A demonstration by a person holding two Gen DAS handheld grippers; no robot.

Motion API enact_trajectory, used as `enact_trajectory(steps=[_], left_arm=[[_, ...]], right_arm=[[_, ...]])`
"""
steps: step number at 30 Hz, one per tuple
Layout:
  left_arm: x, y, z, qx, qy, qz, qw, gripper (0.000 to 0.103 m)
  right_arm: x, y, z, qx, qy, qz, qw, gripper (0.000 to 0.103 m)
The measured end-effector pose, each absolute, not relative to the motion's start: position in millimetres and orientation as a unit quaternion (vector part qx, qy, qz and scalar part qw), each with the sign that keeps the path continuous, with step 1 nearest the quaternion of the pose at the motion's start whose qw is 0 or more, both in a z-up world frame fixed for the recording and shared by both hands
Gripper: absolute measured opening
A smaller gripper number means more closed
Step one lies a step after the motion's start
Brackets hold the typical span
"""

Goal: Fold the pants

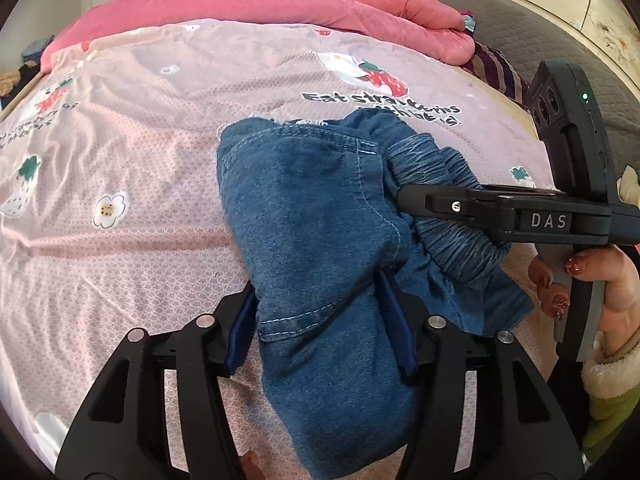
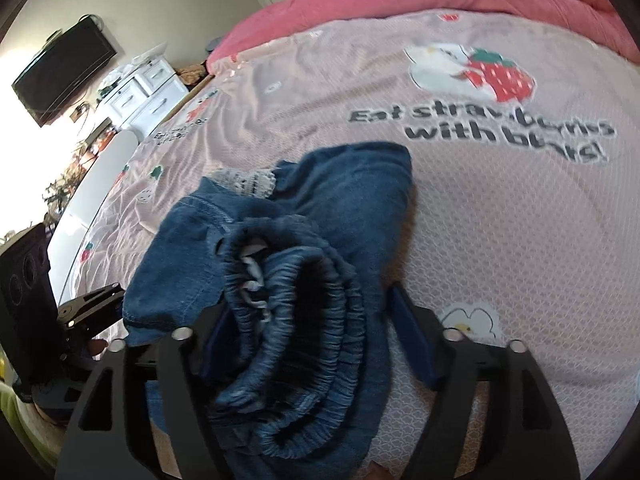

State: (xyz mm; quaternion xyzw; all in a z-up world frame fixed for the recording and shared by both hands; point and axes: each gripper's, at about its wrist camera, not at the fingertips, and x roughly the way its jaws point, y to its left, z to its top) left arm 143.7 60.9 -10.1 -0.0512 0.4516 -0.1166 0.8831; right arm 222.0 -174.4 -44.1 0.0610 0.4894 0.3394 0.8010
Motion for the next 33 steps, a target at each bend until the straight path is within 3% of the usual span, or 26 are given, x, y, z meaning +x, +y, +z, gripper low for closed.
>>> enact_trajectory(steps=[6,10,25,33], left_arm=[[138.5,63.7,-11.3,-0.055,0.448,-0.108,0.886,0.064],[131.8,65.4,-8.9,-0.056,0.440,-0.101,0.890,0.067],[101.1,61.9,11.8,-0.056,0.412,-0.090,0.905,0.080],[79.9,65.9,22.2,-0.064,0.402,-0.083,0.910,0.093]], right_arm=[[209.4,-178.2,-31.8,0.050,0.458,0.326,0.825,0.086],[193.4,-182.4,-18.3,0.033,0.423,0.314,0.849,0.093],[148.4,-194.0,5.4,-0.001,0.362,0.280,0.889,0.098],[127.4,-206.2,9.5,0.000,0.359,0.267,0.894,0.098]])
